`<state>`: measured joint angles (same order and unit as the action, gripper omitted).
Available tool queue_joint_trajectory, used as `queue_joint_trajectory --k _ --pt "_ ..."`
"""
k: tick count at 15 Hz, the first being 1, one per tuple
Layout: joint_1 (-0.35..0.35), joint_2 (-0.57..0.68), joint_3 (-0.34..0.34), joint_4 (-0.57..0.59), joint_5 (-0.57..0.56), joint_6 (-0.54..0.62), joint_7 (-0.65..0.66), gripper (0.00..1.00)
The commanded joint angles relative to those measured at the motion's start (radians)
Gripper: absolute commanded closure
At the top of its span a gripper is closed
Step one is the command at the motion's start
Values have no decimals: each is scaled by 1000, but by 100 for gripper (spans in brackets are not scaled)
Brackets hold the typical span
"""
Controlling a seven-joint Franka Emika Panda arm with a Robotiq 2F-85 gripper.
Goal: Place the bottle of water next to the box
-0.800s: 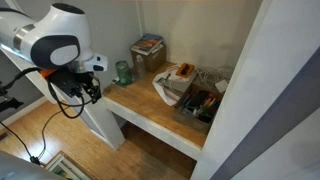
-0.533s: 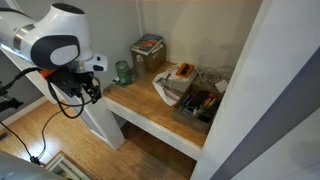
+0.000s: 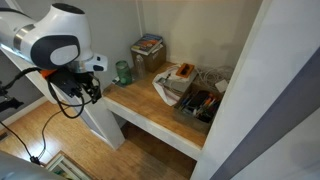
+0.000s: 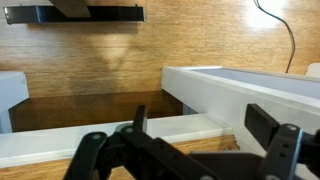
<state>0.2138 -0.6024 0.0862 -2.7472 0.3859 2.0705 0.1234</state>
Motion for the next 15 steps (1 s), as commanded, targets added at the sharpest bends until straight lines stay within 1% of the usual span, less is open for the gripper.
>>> queue_joint_trajectory --k 1,4,6,10,12,15 --pt "-13 -1 11 2 6 -5 -6 0" --pt "-13 -1 11 2 6 -5 -6 0" --pt "-37 52 18 63 -48 17 -12 0" --pt "-78 186 29 240 -164 56 -21 0" --pt "-88 257 31 336 -226 83 -41 0" --pt "-83 370 40 478 -284 140 -72 0"
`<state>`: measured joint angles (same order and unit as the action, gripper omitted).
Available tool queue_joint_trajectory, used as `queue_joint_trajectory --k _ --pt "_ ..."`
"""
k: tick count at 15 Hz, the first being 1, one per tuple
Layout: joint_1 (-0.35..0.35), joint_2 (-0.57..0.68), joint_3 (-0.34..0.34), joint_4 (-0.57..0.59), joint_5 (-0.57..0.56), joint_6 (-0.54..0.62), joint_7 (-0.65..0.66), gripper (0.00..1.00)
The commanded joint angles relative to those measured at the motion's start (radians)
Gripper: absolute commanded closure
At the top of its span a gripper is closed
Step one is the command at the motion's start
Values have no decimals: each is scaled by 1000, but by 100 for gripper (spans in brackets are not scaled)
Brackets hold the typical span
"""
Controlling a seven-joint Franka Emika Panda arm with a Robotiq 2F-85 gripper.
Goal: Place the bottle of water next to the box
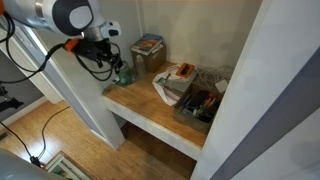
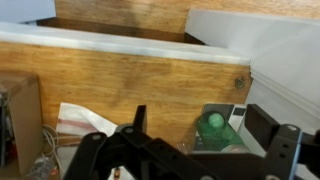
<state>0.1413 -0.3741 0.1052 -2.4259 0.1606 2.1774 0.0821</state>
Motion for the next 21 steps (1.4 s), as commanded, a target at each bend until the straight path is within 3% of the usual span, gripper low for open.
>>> queue_joint_trajectory --k 1,10,11,21 --pt "-5 177 25 199 -70 52 -37 0" --pt "18 478 66 476 -254 254 -46 0" --pt "19 408 65 411 -200 229 -44 0" --pt "18 494 61 477 -236 291 -68 0"
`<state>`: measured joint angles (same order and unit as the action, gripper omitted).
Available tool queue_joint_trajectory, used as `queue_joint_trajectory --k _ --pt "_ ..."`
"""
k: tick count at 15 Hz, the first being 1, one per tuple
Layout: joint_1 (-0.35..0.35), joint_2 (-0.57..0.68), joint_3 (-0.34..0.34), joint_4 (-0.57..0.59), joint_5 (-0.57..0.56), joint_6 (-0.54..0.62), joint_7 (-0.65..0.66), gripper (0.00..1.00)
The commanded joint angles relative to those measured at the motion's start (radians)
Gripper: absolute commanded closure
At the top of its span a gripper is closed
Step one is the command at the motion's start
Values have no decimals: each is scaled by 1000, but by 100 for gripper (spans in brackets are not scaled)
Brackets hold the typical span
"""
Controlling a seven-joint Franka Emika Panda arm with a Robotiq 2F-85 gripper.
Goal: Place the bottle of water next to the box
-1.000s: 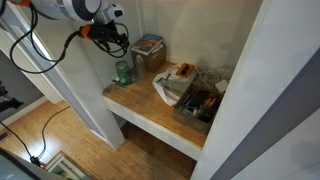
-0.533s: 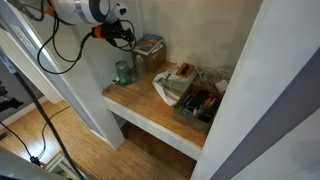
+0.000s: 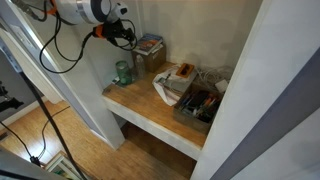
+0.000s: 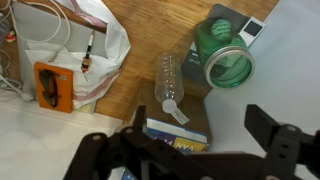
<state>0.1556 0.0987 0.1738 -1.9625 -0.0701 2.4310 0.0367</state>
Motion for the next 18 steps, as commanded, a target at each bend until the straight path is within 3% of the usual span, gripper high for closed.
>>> queue_joint_trajectory --k 1,12,18 --pt "2 50 -7 34 13 66 -32 0" --pt "21 327 -9 210 7 244 -64 0" --pt "27 422 -15 282 4 259 -71 0"
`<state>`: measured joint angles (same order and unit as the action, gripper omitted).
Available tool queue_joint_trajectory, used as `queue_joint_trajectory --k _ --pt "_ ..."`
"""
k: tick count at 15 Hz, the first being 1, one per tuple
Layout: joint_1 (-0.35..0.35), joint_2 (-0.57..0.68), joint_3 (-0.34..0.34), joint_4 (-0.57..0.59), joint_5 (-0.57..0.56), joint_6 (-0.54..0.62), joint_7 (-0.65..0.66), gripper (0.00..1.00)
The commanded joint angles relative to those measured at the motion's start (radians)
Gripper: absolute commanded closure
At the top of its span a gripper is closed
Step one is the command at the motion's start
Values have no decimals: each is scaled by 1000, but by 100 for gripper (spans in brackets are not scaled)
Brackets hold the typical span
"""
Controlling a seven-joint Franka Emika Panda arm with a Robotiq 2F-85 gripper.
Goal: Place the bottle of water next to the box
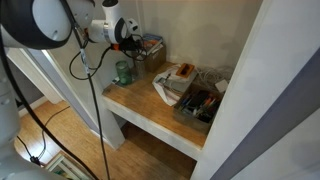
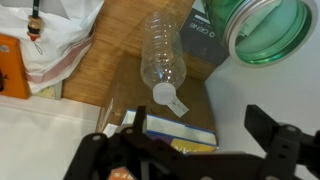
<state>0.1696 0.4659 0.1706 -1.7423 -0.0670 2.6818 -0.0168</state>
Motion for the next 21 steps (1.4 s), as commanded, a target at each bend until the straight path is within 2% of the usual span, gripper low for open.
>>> queue_joint_trajectory --k 1,9,13,15,16,17,21 --pt "12 66 -11 71 4 7 -20 0" --pt "11 137 -20 130 4 20 -27 0" --pt "11 164 -23 151 4 22 -28 17" --pt "14 175 -29 158 1 29 -24 19" --pt "13 180 -30 163 1 30 -24 25" --pt "14 185 -31 167 1 30 -24 24" --pt "15 201 -37 179 -1 36 -20 32"
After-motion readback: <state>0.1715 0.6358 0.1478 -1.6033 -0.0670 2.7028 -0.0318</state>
